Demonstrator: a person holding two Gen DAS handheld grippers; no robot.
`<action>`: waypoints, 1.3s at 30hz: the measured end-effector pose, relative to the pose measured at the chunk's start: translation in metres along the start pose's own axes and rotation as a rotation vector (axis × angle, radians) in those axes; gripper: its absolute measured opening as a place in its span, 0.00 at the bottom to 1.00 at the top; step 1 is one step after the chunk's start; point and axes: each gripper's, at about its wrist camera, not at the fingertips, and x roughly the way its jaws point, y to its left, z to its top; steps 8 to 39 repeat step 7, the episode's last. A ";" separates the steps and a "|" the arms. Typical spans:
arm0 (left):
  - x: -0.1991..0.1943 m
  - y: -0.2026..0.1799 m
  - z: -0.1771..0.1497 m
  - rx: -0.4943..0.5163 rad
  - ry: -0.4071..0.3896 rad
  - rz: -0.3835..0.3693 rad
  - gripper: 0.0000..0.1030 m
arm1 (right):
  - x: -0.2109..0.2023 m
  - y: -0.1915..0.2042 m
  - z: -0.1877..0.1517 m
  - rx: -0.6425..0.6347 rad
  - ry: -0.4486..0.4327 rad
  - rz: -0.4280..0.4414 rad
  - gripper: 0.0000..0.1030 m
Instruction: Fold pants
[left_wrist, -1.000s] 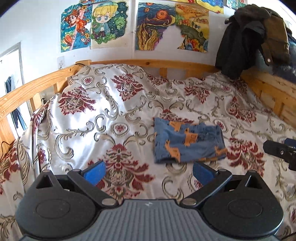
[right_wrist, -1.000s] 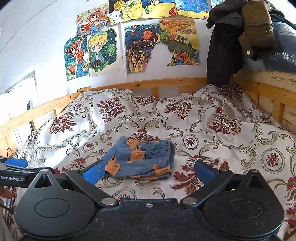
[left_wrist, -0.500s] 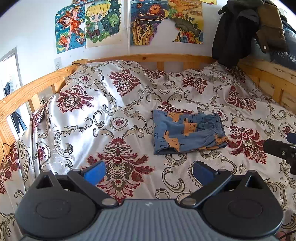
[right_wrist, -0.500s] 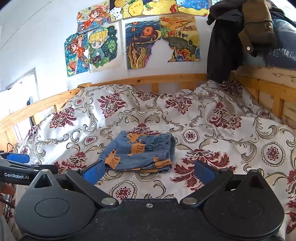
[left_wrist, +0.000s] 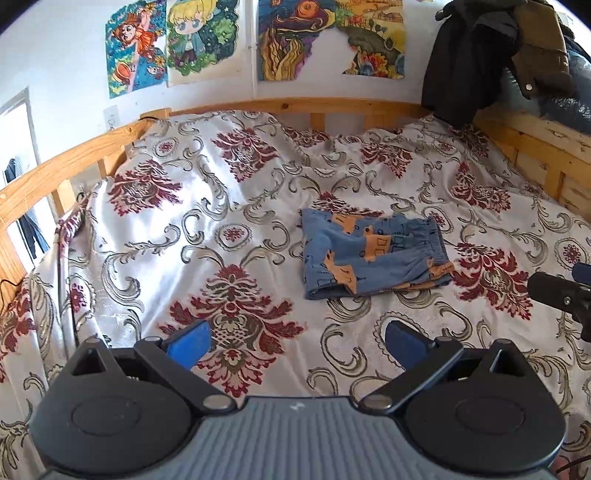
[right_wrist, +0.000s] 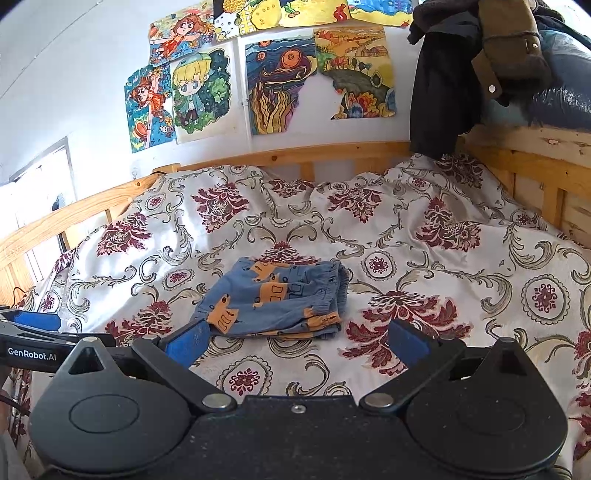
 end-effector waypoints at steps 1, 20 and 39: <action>0.000 0.000 0.000 -0.001 0.000 -0.001 1.00 | 0.000 0.000 0.000 0.001 0.001 0.002 0.99; 0.000 0.001 -0.002 -0.007 0.000 -0.041 1.00 | 0.000 0.000 -0.001 0.002 0.002 0.002 0.99; 0.000 0.001 -0.002 -0.007 0.000 -0.041 1.00 | 0.000 0.000 -0.001 0.002 0.002 0.002 0.99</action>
